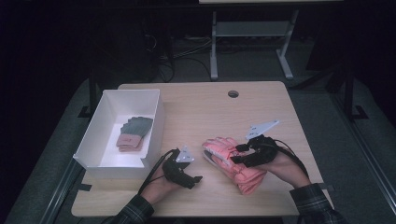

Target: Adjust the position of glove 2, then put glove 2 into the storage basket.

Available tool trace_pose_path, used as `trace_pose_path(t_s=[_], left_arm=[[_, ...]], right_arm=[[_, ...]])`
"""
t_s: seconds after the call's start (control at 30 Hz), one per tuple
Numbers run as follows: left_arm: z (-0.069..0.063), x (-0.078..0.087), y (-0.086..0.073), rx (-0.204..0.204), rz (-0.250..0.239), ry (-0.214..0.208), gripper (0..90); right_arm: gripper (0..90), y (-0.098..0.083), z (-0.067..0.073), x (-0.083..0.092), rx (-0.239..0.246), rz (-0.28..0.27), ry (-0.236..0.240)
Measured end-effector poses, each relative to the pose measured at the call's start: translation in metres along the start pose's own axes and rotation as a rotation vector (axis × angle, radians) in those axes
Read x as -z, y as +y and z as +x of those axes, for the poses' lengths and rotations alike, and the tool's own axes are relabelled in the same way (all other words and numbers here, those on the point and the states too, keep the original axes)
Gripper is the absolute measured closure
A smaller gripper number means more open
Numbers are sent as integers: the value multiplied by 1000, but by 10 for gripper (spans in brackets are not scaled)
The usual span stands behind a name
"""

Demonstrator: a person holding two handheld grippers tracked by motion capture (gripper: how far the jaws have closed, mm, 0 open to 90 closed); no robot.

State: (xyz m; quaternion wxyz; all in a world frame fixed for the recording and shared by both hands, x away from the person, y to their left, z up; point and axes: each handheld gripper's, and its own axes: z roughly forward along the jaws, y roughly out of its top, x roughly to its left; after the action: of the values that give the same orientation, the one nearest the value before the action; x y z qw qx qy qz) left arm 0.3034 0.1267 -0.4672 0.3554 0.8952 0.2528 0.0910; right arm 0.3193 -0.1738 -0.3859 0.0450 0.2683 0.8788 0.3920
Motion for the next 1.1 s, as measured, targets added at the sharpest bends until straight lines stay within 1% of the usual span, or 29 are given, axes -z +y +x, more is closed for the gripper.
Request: trace_pose_path(t_s=[0.03,0.07,0.1,0.13,0.17,0.2,0.23,0.27,0.3,0.37,0.4,0.43,0.47,0.5,0.57,0.6,0.67,0.7,0.77,0.8,0.83,0.87,0.9,0.93,1.0,1.03,1.07,1.1], left_arm=[[0,3,1,8,-24,-5,199],[-1,5,2,8,-38,-5,245],[-1,7,3,7,-51,-7,285],[-2,8,4,4,-56,-12,366],[-3,9,6,-1,-62,-18,456],[-4,9,8,6,-66,-33,526],[-5,8,11,17,-58,-56,644],[-7,6,14,23,-56,-79,709],[-9,4,16,28,-56,-92,789],[-16,0,22,7,-43,-119,894],[-18,-2,25,-9,-35,-130,895],[-22,-5,28,3,-36,-147,895],[-25,-8,32,-2,-36,-149,895],[-28,-11,35,-6,-35,-154,895],[-33,-17,40,-16,-25,-164,895],[-36,-21,42,-9,-27,-163,895],[-39,-29,45,-7,-16,-166,894],[-39,-31,46,-13,-12,-165,894],[-39,-35,49,2,-20,-168,894],[-38,-36,49,-5,-22,-161,894],[-36,-36,49,-11,-14,-155,893],[-34,-37,49,-5,-12,-155,893],[-31,-36,49,-3,-13,-150,893],[-30,-36,48,10,-19,-148,893],[-24,-33,48,11,-14,-140,893],[-22,-32,47,15,-16,-140,892],[-20,-32,46,27,-23,-142,892],[-17,-31,46,27,-18,-141,892]], right_arm=[[525,-1,-1,5,-6,-20,-11],[567,-3,-3,11,-4,-52,-49],[674,-5,-5,14,-9,-76,-71],[735,-9,-8,18,-21,-93,-83],[796,-13,-10,20,-27,-98,-107],[843,-18,-13,23,-43,-101,-129],[877,-23,-16,24,-63,-104,-141],[898,-29,-19,26,-79,-102,-162],[899,-35,-23,28,-102,-96,-185],[900,-45,-28,30,-122,-83,-207],[900,-51,-30,30,-133,-75,-211],[900,-56,-32,29,-141,-63,-210],[900,-62,-33,28,-140,-46,-211],[900,-68,-33,26,-150,-33,-208],[900,-79,-34,21,-163,-2,-187],[900,-84,-33,18,-166,14,-180],[900,-92,-29,14,-170,41,-153],[900,-96,-27,11,-168,53,-144],[899,-98,-23,9,-163,59,-127],[900,-98,-20,7,-167,64,-119],[900,-98,-18,5,-157,64,-109],[899,-97,-15,4,-160,68,-96],[900,-97,-12,3,-153,63,-82],[900,-95,-10,1,-143,67,-72],[900,-93,-5,-4,-133,60,-44],[900,-91,-2,-6,-126,64,-33],[900,-90,1,-9,-120,62,-27],[900,-88,4,-11,-114,60,-14]])
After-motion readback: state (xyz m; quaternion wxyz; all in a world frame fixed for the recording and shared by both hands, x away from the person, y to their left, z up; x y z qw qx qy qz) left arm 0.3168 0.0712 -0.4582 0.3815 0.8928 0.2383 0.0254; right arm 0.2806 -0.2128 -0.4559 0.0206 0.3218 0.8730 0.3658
